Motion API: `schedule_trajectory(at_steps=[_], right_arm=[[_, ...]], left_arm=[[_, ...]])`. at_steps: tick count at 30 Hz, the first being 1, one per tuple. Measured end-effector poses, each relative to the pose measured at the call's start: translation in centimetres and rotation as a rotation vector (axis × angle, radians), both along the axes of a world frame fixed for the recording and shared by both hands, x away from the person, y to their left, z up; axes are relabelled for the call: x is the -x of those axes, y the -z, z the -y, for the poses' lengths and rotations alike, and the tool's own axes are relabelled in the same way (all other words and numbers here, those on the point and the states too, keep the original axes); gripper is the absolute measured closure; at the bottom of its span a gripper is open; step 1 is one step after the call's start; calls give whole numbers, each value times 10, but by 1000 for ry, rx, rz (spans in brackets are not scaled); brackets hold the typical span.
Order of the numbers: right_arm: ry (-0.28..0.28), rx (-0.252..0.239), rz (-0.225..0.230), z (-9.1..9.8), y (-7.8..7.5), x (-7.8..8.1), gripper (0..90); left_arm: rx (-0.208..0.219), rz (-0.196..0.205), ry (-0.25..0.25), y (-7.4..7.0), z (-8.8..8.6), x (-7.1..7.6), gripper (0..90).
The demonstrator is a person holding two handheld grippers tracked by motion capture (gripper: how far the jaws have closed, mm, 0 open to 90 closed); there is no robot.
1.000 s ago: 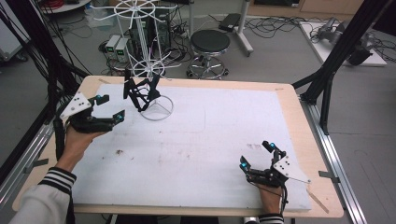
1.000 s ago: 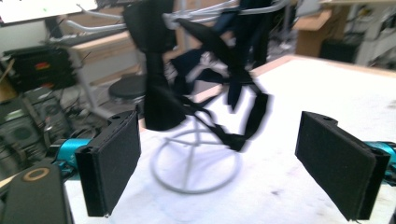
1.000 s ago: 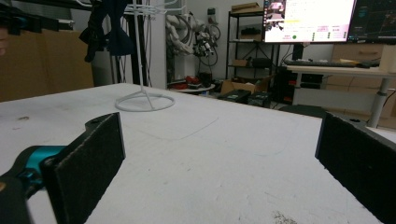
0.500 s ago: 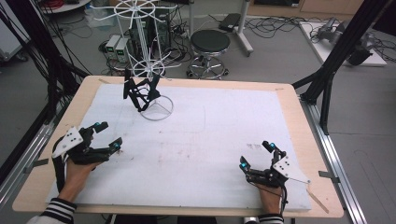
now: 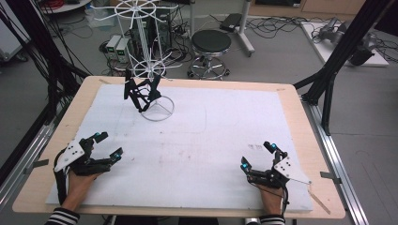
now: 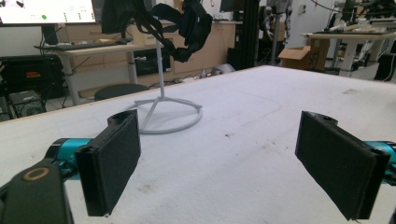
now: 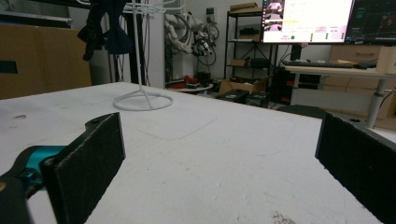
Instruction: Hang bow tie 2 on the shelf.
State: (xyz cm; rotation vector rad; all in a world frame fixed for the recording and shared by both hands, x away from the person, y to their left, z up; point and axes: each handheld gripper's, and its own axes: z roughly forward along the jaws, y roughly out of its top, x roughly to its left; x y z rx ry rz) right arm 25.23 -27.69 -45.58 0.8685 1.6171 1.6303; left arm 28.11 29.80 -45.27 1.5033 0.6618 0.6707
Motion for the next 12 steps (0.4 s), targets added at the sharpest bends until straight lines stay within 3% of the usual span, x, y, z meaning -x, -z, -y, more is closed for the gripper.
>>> schedule_trajectory(at_steps=[9, 12], right_arm=[[-1, -1, -1, 0, 0, 0, 7], [0, 1, 1, 0, 0, 0, 7]], left_arm=[[7, 30, 3, 2, 0, 3, 148], [31, 39, -2, 3, -3, 4, 148]])
